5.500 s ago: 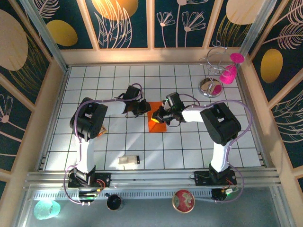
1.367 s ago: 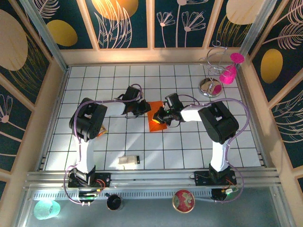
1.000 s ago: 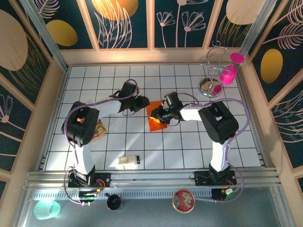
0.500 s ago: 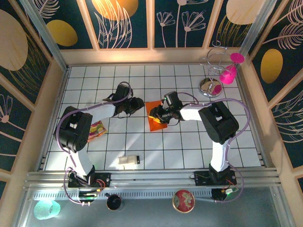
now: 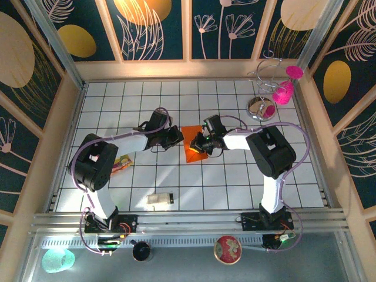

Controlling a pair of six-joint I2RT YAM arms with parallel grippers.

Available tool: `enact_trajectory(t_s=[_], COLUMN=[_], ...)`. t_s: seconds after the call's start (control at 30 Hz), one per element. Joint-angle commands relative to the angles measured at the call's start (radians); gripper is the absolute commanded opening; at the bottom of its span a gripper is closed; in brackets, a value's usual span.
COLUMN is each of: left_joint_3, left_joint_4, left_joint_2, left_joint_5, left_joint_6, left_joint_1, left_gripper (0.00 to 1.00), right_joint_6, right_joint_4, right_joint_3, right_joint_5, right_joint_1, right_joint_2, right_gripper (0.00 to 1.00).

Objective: Fold a paper plane with a square sheet of paper (pick it up from the middle)
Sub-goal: Fold the triangle a second time at the center of the table.

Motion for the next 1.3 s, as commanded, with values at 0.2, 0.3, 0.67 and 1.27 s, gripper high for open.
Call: enact_trajectory(t_s=[0.2, 0.3, 0.67, 1.27], left_joint_3=[0.042, 0.06, 0.09, 0.09], left_joint_4=[0.001, -0.013, -0.063, -0.154], left_joint_2=[0.09, 0.107, 0.151, 0.186], left_joint_5=[0.03, 0.031, -0.007, -0.077], left_joint_6=[0.002, 0.011, 0.029, 0.083], left_joint_1=[-0.038, -0.041, -0.045, -0.046], left_gripper=[0.0, 0.0, 0.0, 0.0], right_joint_6=[-0.011, -0.011, -0.006, -0.138], right_joint_4=[-0.067, -0.065, -0.045, -0.038], right_joint_3=[-0.004, -0.004, -0.012, 0.053], right_joint_5=[0.041, 0.041, 0.034, -0.043], right_joint_1=[0.004, 0.006, 0.005, -0.042], right_joint_2=[0.035, 0.034, 0.021, -0.065], right_gripper=[0.0, 0.0, 0.0, 0.0])
